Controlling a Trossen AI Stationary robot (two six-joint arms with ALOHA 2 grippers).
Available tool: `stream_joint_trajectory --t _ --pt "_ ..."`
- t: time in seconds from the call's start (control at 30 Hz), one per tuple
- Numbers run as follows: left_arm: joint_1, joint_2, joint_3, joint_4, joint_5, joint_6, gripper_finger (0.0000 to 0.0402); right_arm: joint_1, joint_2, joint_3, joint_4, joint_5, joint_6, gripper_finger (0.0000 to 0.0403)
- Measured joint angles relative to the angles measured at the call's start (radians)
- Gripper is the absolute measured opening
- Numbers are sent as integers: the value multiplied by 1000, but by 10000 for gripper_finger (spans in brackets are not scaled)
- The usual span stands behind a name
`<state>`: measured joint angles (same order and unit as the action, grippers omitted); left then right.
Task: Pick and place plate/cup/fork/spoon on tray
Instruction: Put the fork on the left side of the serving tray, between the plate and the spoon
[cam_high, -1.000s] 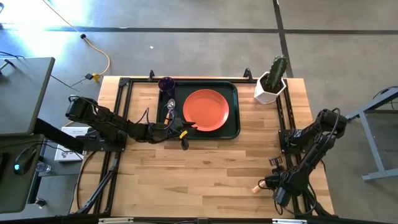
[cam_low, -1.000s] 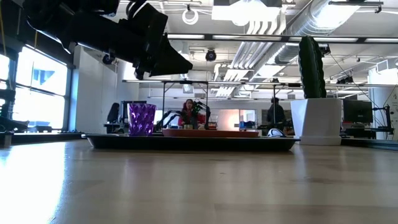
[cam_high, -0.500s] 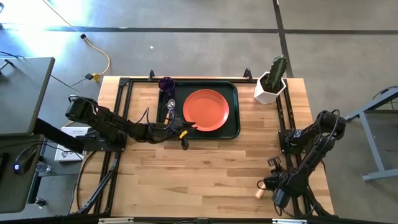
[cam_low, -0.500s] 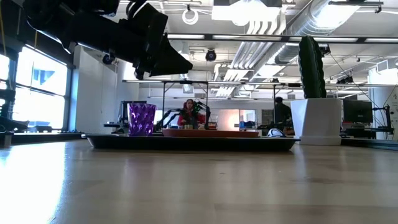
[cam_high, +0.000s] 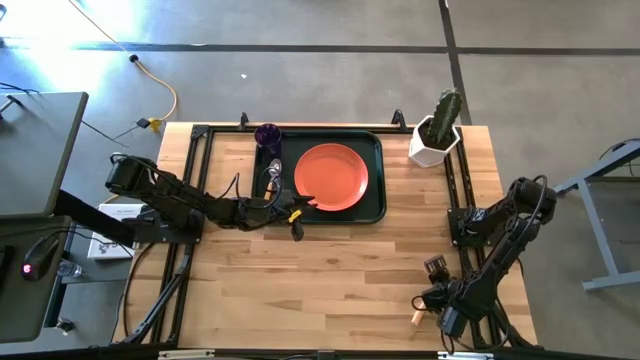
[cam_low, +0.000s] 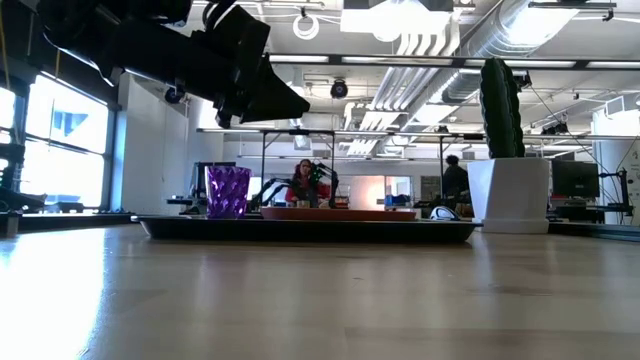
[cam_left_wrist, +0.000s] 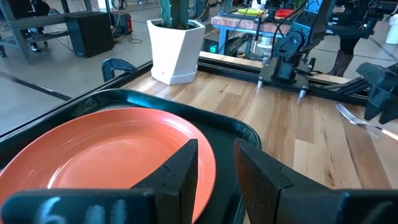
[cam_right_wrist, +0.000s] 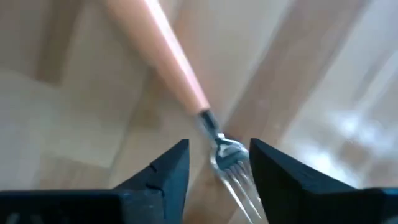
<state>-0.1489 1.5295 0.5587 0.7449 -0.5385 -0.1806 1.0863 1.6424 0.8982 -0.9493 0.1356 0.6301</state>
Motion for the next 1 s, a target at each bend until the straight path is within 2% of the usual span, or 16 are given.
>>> stream_joint_trajectory --t 0.13,0.3,0.63,0.77,0.93,1.0 --pt "0 0 0 -1 0 0 96 -3 0 0 41 9 -57 168" --pt "0 0 0 -1 1 -2 96 -39 0 0 45 21 -110 152" --pt "0 0 0 -8 1 -1 96 -88 -9 -83 166 -85 -166 115" --pt "0 0 0 -10 1 -2 96 -93 -8 -86 176 -82 -189 84" --pt "0 0 0 -9 1 -4 96 -120 -7 -87 180 -118 -229 15" --pt "0 0 0 -9 1 -10 96 -130 -6 -87 180 -128 -236 11"
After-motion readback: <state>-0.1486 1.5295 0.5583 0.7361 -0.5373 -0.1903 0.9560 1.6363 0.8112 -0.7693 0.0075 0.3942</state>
